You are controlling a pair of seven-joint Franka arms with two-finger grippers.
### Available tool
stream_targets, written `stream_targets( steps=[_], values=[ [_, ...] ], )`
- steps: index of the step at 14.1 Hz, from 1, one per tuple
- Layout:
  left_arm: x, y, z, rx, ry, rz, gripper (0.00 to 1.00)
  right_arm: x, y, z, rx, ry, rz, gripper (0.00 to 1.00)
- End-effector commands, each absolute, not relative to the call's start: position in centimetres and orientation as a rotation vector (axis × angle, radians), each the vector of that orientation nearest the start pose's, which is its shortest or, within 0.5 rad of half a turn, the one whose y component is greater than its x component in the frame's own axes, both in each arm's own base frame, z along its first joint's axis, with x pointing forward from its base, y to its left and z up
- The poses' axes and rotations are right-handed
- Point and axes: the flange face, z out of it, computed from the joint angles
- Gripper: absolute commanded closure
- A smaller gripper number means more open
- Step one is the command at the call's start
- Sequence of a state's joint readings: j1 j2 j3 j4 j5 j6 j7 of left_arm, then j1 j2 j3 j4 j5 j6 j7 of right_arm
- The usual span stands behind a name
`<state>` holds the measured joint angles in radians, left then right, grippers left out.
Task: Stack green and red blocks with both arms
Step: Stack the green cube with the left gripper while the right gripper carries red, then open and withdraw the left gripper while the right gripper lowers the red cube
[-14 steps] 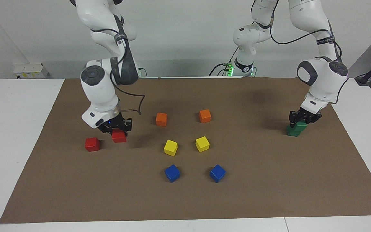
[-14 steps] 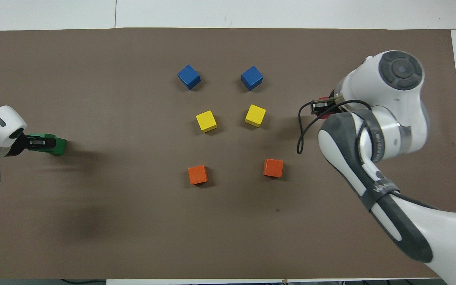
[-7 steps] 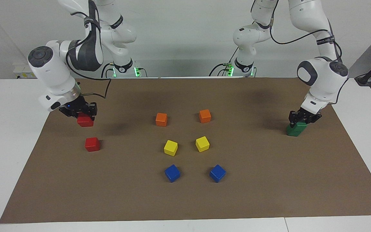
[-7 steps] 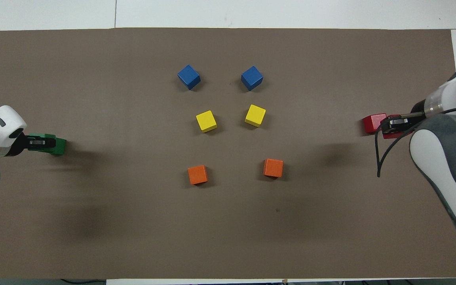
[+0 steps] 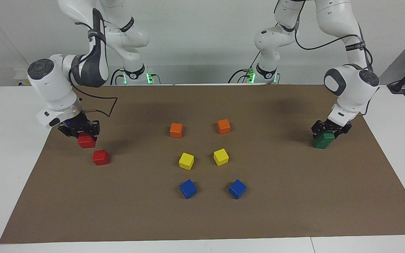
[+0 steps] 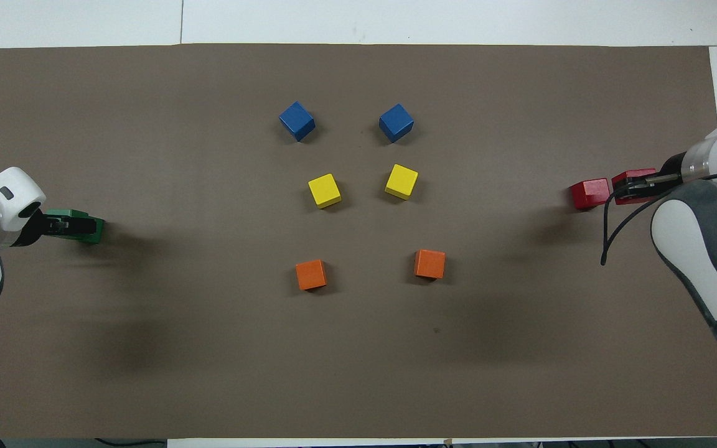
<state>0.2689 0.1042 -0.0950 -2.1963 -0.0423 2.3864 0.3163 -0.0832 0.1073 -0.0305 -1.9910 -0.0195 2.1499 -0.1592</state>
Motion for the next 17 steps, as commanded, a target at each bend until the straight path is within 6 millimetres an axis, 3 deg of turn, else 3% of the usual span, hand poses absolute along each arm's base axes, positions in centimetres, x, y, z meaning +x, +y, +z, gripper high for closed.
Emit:
stream_targets(
  steps=[1, 4, 8, 11, 14, 17],
  values=[
    [55.7, 10.1, 36.9, -3.178, 0.178, -0.094, 0.00, 58.0, -6.5, 39.5, -3.165, -0.072, -0.122, 1.00],
    [56.7, 10.1, 41.1, -3.185, 0.185, -0.071, 0.00, 57.9, -6.5, 37.6, -3.166, -0.076, -0.156, 1.00],
    [57.3, 10.2, 45.2, -3.179, 0.215, -0.068, 0.00, 58.1, -6.3, 36.8, -3.166, -0.093, -0.161, 1.00],
    [56.8, 9.1, 47.4, -3.165, 0.231, -0.104, 0.00, 58.1, -4.9, 36.5, -3.162, -0.178, -0.151, 1.00],
    [56.0, 8.3, 50.3, -3.150, 0.238, -0.158, 0.00, 58.0, -4.8, 36.4, -3.162, -0.186, -0.148, 1.00],
    [55.8, 6.1, 53.5, -3.167, 0.056, -0.149, 0.00, 58.1, -5.2, 36.0, -3.163, -0.216, -0.189, 1.00]
  ],
)
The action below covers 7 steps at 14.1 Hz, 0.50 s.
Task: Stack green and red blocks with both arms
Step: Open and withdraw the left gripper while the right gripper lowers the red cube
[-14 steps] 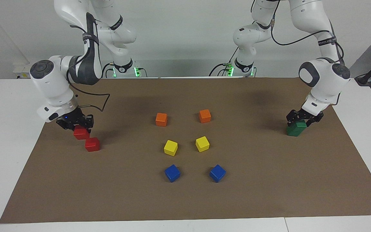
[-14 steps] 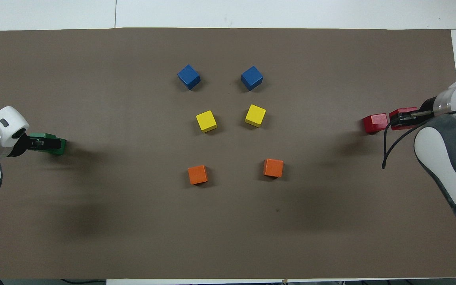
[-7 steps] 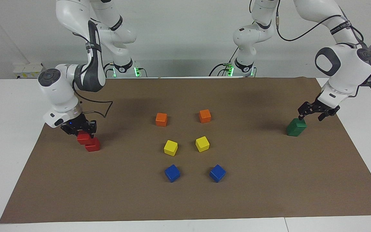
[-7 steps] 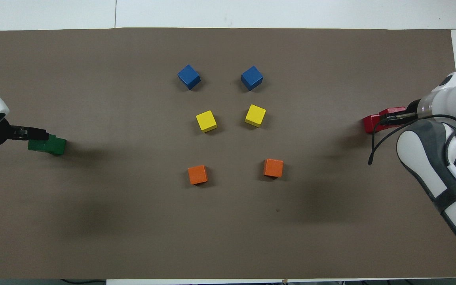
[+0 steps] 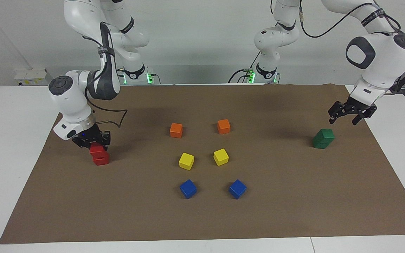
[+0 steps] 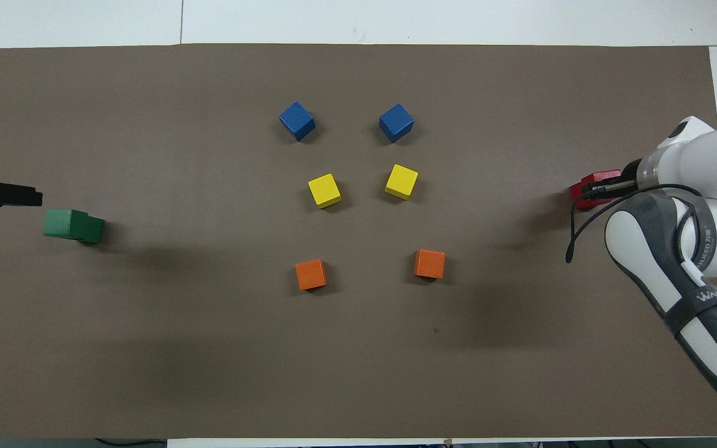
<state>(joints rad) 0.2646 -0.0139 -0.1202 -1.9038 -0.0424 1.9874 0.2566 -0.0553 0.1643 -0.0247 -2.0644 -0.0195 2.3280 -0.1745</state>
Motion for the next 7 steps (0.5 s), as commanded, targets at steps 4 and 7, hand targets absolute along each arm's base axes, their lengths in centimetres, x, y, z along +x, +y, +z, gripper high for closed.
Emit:
stream_targets(
  steps=[4, 7],
  values=[
    [55.8, 4.1, 56.5, -3.175, -0.044, -0.116, 0.00, 58.0, -5.6, 35.9, -3.164, -0.213, -0.191, 1.00],
    [55.8, 3.6, 58.5, -3.176, -0.033, -0.104, 0.00, 57.8, -5.6, 35.7, -3.164, -0.211, -0.186, 1.00]
  ],
)
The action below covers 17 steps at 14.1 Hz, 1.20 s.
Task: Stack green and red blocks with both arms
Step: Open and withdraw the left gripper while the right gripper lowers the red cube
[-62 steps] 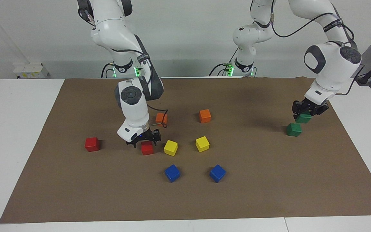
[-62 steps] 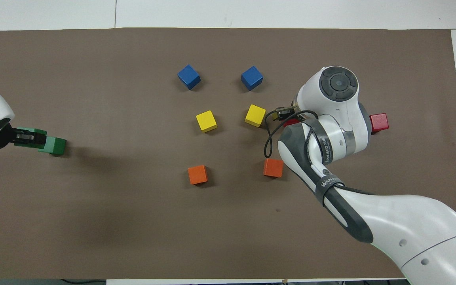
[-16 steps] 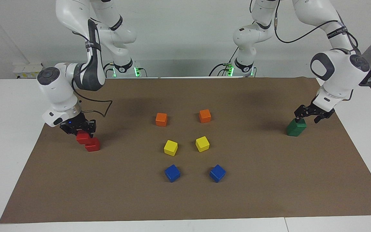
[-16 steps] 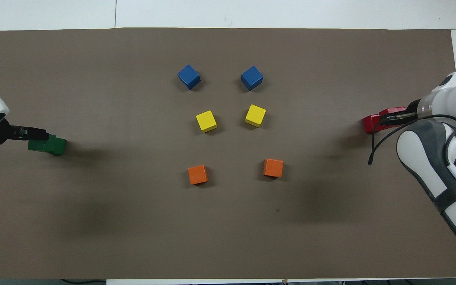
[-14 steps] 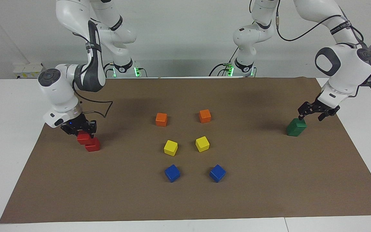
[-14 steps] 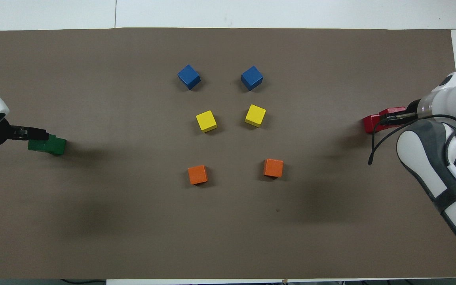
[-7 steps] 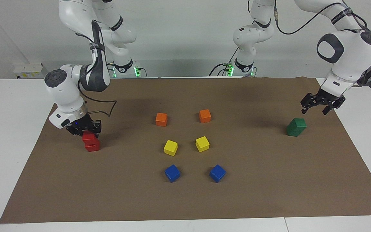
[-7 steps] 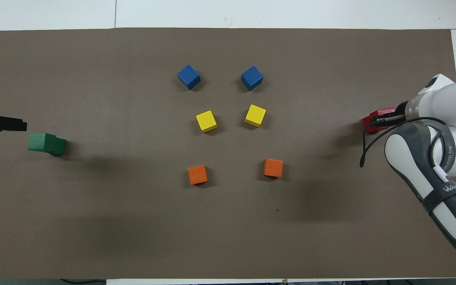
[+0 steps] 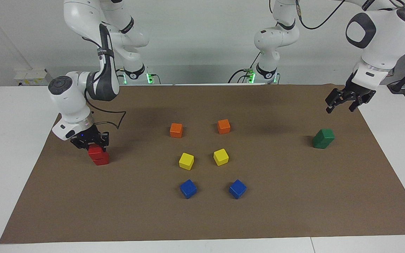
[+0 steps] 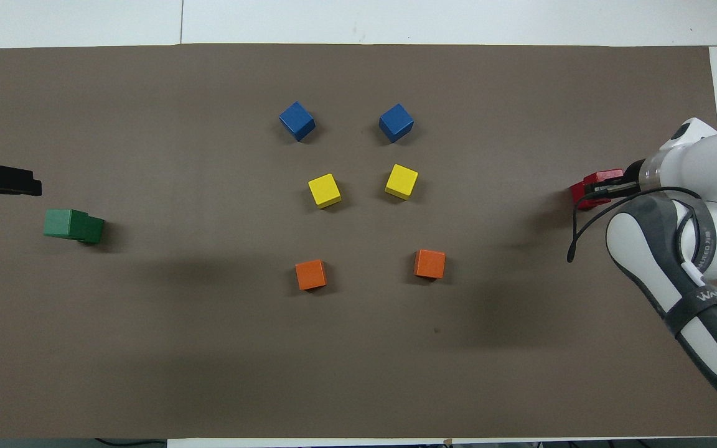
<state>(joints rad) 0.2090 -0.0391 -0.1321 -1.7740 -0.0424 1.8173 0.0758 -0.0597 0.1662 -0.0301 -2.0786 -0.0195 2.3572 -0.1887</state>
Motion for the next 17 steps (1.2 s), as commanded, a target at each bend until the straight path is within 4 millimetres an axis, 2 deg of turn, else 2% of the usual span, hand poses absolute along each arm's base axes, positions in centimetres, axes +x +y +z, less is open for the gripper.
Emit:
stream_targets(
  steps=[1, 4, 8, 17],
  values=[
    [55.8, 3.3, 59.2, -3.178, -0.028, -0.087, 0.00, 57.7, -5.6, 35.6, -3.164, -0.213, -0.181, 1.00],
    [55.1, 3.2, 61.8, -3.181, -0.018, -0.004, 0.00, 57.2, -5.7, 35.1, -3.163, -0.211, -0.167, 1.00],
    [54.7, 0.9, 61.8, -3.122, 0.064, 0.066, 0.00, 56.9, -6.4, 35.1, -3.165, -0.201, -0.164, 1.00],
    [54.5, -0.7, 62.4, -3.124, 0.105, 0.034, 0.00, 56.8, -6.5, 34.2, -3.166, -0.212, -0.200, 1.00]
  ],
)
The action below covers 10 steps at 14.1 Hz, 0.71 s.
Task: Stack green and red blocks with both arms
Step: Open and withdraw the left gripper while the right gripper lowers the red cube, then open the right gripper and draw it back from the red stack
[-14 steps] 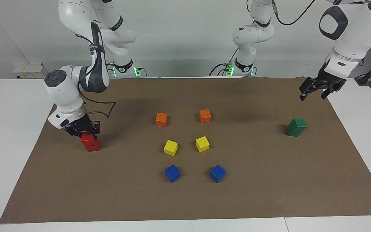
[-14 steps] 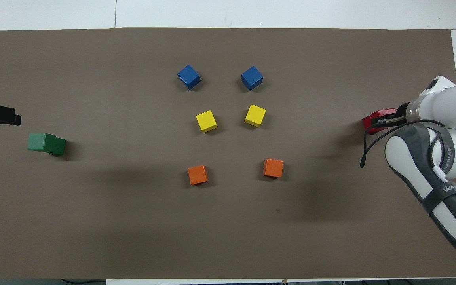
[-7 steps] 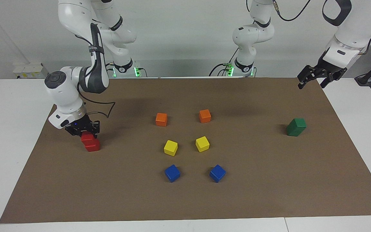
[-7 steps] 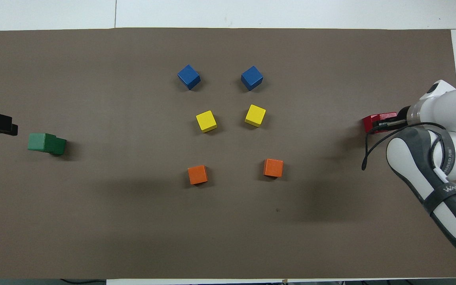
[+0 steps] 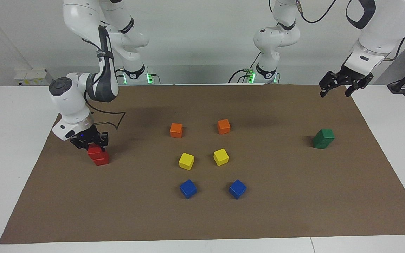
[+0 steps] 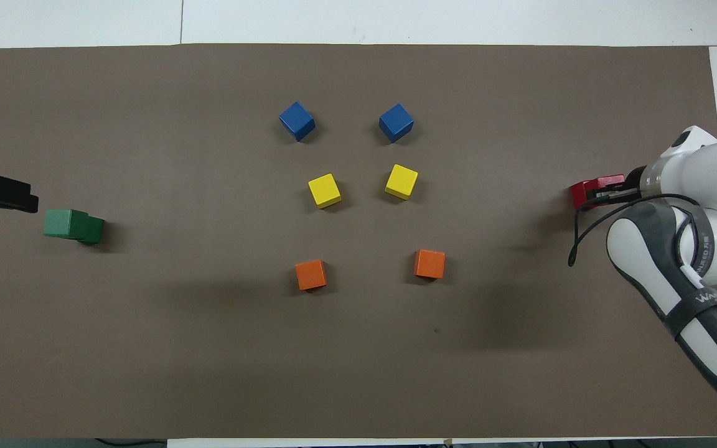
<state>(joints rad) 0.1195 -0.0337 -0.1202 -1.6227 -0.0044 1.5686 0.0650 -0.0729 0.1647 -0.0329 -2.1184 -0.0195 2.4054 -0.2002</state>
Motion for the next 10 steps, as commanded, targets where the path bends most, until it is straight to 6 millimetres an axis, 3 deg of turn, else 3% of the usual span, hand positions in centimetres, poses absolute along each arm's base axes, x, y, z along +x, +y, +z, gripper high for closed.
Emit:
stream_targets(
  steps=[1, 10],
  values=[
    [54.5, -0.7, 62.3, -3.121, 0.107, 0.039, 0.00, 56.8, -6.5, 34.1, -3.166, -0.210, -0.195, 1.00],
    [54.7, 0.7, 62.8, -3.133, 0.029, -0.009, 0.00, 56.9, -6.0, 34.2, -3.165, -0.214, -0.195, 1.00]
  ],
)
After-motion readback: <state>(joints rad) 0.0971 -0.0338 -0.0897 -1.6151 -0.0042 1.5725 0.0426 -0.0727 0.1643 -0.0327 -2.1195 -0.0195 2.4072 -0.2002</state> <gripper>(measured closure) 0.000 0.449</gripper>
